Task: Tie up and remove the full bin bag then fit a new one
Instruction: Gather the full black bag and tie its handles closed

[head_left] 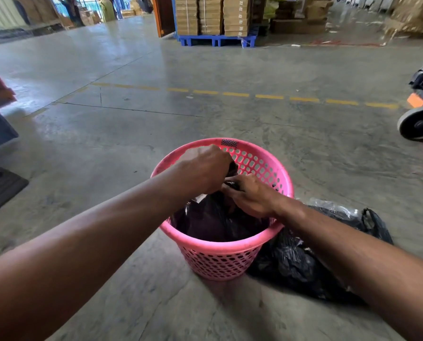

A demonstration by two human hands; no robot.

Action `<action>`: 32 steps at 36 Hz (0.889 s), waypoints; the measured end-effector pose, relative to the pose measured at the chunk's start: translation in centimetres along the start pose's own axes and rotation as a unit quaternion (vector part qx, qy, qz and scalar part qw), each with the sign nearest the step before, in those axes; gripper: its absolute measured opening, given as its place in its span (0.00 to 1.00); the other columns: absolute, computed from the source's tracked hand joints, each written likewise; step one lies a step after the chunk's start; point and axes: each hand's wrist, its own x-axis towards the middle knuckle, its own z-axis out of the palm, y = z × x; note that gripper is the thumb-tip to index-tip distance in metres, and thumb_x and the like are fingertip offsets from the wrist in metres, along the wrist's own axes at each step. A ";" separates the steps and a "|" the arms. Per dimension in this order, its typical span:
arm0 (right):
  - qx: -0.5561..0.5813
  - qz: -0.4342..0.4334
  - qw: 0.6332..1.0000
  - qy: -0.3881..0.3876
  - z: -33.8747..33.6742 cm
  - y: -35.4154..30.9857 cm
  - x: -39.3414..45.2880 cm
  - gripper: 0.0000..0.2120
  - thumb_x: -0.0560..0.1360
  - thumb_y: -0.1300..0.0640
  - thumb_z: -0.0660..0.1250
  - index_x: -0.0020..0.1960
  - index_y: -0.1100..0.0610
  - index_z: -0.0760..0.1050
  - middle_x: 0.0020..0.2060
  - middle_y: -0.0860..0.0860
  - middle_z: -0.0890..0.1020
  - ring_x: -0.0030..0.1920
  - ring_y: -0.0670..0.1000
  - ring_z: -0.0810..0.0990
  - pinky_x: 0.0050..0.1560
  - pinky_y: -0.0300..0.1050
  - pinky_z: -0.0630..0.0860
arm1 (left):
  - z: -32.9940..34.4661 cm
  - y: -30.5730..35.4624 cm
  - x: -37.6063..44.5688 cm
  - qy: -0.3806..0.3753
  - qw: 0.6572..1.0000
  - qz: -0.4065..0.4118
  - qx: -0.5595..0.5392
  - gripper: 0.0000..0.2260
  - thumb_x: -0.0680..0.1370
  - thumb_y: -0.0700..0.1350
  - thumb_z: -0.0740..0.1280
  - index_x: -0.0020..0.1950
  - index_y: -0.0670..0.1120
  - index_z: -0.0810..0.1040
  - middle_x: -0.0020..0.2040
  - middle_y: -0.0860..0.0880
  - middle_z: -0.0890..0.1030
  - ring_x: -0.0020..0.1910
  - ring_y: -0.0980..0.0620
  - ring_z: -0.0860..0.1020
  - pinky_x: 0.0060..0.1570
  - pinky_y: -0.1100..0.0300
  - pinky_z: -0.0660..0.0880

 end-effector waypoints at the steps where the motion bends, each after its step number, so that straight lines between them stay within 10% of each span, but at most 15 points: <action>1: -0.004 0.004 1.000 -0.012 -0.1 0.0 0.0 0.14 0.84 0.50 0.58 0.43 0.51 0.75 0.40 0.54 0.86 0.41 0.53 0.83 0.48 0.50 0.78 | -0.3 -0.3 0.2 0.001 1.000 -0.009 0.006 0.11 0.75 0.42 0.68 0.56 0.50 0.82 0.52 0.45 0.84 0.51 0.42 0.84 0.42 0.53 0.79; 13: 0.106 0.049 0.993 -0.014 -0.6 0.6 0.8 0.27 0.83 0.44 0.57 0.44 0.69 0.75 0.41 0.66 0.84 0.39 0.65 0.85 0.44 0.59 0.81 | 0.1 -2.7 -0.4 0.046 0.998 0.038 0.014 0.12 0.70 0.50 0.68 0.53 0.58 0.81 0.46 0.57 0.85 0.55 0.50 0.81 0.61 0.49 0.70; 22: 0.207 0.108 0.972 0.006 -1.3 1.5 1.3 0.23 0.82 0.52 0.60 0.40 0.71 0.78 0.37 0.66 0.85 0.32 0.62 0.85 0.29 0.41 0.75 | 1.9 -5.6 -0.9 0.029 0.977 0.075 -0.199 0.06 0.78 0.44 0.66 0.53 0.49 0.81 0.28 0.54 0.75 0.29 0.58 0.73 0.38 0.57 0.67; 26: 0.198 0.115 0.973 -0.003 -1.2 1.4 1.0 0.24 0.83 0.54 0.59 0.39 0.72 0.77 0.37 0.67 0.85 0.30 0.60 0.84 0.29 0.40 0.76 | 3.0 -6.8 -1.2 0.030 0.970 0.061 -0.235 0.04 0.80 0.44 0.67 0.50 0.46 0.82 0.35 0.45 0.81 0.36 0.45 0.78 0.42 0.53 0.74; 32: 0.153 0.162 0.974 -0.030 -1.5 0.9 1.4 0.24 0.83 0.53 0.58 0.31 0.60 0.76 0.32 0.62 0.84 0.27 0.55 0.83 0.26 0.38 0.71 | 3.3 -7.3 -1.0 0.024 0.985 0.063 -0.159 0.04 0.79 0.45 0.68 0.50 0.47 0.82 0.32 0.57 0.75 0.35 0.52 0.74 0.41 0.58 0.67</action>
